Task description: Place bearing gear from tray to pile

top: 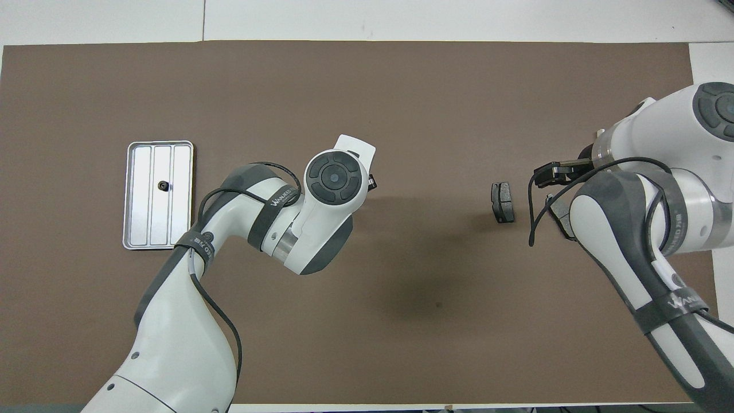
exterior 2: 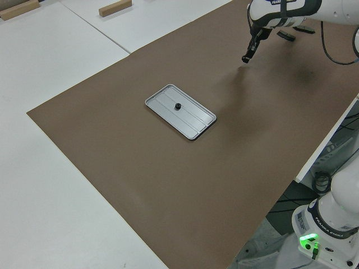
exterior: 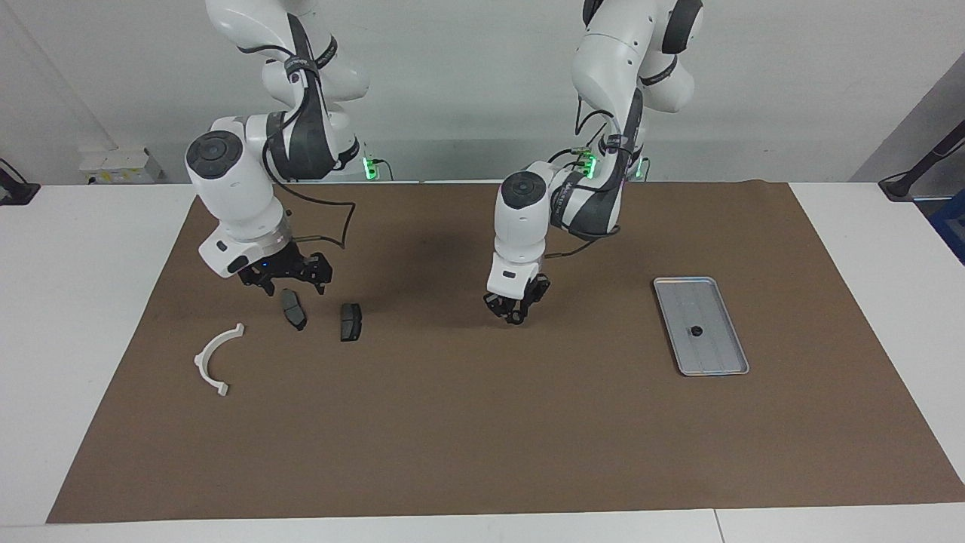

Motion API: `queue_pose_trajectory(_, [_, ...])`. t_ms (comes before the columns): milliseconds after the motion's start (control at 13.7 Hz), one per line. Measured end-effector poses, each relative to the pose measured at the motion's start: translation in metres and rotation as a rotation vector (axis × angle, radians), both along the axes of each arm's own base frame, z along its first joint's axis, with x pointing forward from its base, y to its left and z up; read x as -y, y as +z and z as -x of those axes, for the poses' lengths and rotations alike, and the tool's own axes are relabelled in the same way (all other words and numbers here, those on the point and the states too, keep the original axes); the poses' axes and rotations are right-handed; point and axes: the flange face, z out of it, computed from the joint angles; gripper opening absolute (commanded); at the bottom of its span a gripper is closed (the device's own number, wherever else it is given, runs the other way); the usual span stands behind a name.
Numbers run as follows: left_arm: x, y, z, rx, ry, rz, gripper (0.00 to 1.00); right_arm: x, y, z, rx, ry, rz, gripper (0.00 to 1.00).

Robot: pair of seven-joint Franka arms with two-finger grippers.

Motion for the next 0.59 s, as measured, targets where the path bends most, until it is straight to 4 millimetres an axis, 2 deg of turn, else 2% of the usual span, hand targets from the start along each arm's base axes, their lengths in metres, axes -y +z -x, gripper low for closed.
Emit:
queue_pose_trajectory(220, [0.013,-0.011,0.014,-0.003,-0.009,-0.001,0.0,0.0,0.001,0.0,0.001,0.0,0.0,1.0])
queue_pose_trajectory(439, [0.015,-0.031,0.028,-0.006,-0.009,-0.002,0.01,0.0,0.001,0.0,0.002,0.0,0.0,1.0])
queue_pose_trajectory(513, [0.015,-0.03,0.03,-0.001,-0.01,-0.002,0.29,0.0,0.001,0.0,0.002,0.0,0.0,1.0])
queue_pose_trajectory(586, [0.016,-0.03,0.03,0.0,-0.011,-0.002,0.95,0.0,0.001,0.0,0.002,0.0,0.0,1.0])
